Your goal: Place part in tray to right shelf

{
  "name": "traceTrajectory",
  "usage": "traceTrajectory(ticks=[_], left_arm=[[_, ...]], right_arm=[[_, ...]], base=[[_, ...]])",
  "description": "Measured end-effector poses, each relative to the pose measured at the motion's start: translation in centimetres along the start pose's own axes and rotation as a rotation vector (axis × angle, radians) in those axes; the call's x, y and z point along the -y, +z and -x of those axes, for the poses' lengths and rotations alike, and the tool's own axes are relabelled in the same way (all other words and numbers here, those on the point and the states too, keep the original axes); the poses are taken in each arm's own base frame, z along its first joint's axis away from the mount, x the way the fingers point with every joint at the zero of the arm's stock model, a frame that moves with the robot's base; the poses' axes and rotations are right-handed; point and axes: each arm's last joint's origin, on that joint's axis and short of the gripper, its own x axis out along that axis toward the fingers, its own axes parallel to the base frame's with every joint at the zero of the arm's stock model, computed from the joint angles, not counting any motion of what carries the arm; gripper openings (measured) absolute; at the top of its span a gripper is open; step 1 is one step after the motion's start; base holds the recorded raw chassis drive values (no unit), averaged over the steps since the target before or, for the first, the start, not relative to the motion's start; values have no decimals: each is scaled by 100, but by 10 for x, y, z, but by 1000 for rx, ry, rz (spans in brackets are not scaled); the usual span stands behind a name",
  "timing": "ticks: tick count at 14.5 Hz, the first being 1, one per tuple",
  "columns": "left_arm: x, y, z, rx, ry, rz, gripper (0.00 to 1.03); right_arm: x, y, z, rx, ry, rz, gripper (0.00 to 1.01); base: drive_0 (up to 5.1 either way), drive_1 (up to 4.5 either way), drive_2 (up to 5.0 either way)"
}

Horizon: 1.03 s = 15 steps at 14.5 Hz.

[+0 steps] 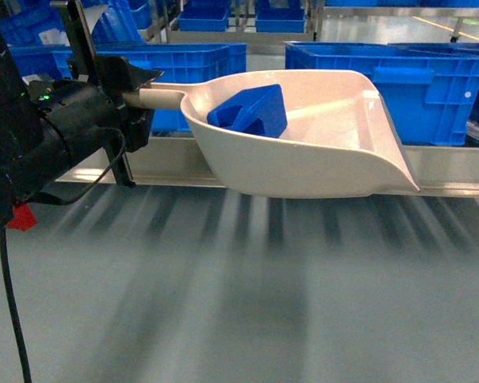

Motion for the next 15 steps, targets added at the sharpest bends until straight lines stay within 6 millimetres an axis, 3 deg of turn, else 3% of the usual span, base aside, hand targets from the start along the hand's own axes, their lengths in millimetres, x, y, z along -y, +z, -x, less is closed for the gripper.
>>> traceTrajectory(ticks=[15], left_arm=[[0, 0, 0, 1, 0, 0, 12]], right_arm=[[0, -1, 0, -5, -2, 2, 98]], base=[[8, 435, -419]])
